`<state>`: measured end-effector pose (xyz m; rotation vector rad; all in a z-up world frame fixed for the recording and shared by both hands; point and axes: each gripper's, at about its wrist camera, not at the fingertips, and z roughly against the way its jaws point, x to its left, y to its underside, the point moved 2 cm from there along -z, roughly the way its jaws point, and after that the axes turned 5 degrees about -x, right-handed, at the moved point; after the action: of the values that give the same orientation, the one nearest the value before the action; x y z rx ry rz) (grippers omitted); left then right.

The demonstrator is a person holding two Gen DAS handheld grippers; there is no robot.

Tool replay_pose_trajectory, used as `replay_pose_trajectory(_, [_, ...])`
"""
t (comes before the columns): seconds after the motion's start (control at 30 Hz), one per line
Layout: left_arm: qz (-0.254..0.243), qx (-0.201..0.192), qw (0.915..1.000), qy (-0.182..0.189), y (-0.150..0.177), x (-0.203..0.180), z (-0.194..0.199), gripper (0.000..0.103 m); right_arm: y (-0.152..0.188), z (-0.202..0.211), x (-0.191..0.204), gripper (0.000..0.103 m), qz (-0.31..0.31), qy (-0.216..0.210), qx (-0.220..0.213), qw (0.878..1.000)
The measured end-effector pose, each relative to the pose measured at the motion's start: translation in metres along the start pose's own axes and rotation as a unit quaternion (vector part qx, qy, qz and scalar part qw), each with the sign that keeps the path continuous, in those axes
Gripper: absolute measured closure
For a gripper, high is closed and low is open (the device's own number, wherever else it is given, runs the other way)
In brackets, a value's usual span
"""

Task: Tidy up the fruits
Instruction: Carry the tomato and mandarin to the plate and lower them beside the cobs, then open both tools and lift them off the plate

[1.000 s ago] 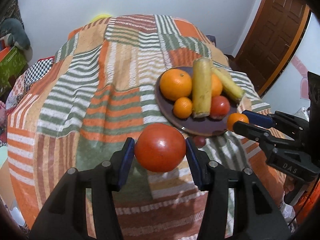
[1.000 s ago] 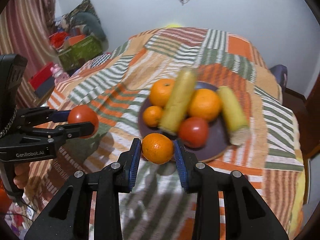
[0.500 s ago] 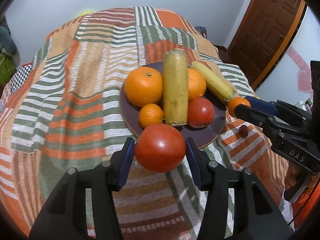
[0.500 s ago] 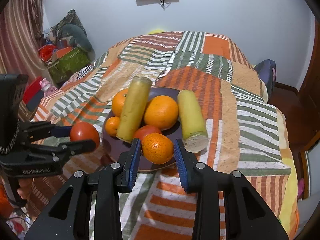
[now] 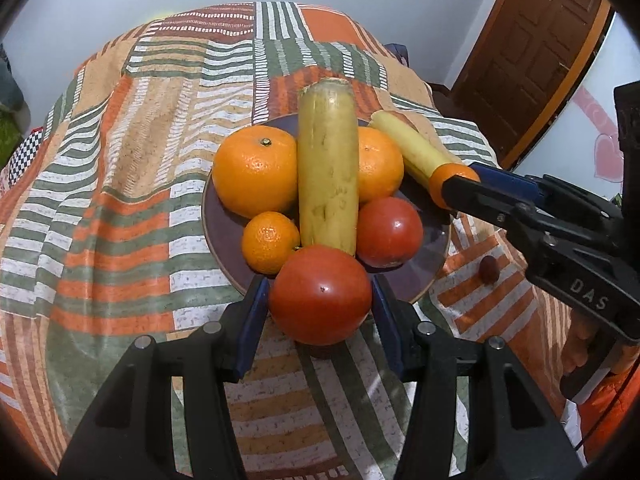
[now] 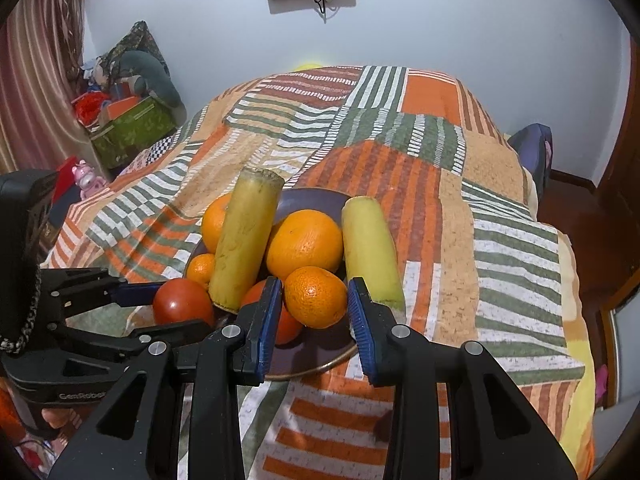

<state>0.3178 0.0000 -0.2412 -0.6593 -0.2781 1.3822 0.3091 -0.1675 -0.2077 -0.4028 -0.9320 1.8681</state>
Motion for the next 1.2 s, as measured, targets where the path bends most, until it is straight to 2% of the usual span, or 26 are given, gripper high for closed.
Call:
replay_pose_trajectory(0.5, [0.000,0.005,0.9999,-0.009,-0.003,-0.003,-0.011,0.051,-0.003,-0.014,-0.002,0.071,0.009,0.007,0.004,1.000])
replay_pose_trajectory(0.53, [0.002,0.006,0.9999,-0.010,-0.003,-0.002,-0.011,0.049,-0.002,-0.014,-0.002,0.071,0.009,0.008,0.005,1.000])
replay_pose_trajectory(0.57, [0.003,0.007,0.9999,-0.011,-0.003,-0.001,-0.010,0.041,-0.002,-0.014,-0.001,0.071,0.010,0.007,0.006,1.000])
replay_pose_trajectory(0.6, [0.005,0.007,0.9999,-0.013,-0.003,0.000,-0.010,0.038,-0.002,-0.015,-0.001,0.071,0.011,0.006,0.008,1.000])
replay_pose_trajectory(0.67, [0.005,0.001,0.9999,-0.016,-0.003,0.000,-0.007,0.037,-0.002,-0.015,0.000,0.070,0.013,0.007,0.011,1.000])
replay_pose_trajectory(0.8, [0.002,-0.005,0.9999,-0.016,-0.004,0.000,0.002,0.037,-0.004,-0.010,0.002,0.059,0.016,0.013,0.003,1.000])
replay_pose_trajectory(1.2, [0.006,-0.041,0.9980,-0.048,-0.008,0.011,0.049,0.035,0.002,0.025,-0.006,0.057,0.009,0.019,-0.003,1.000])
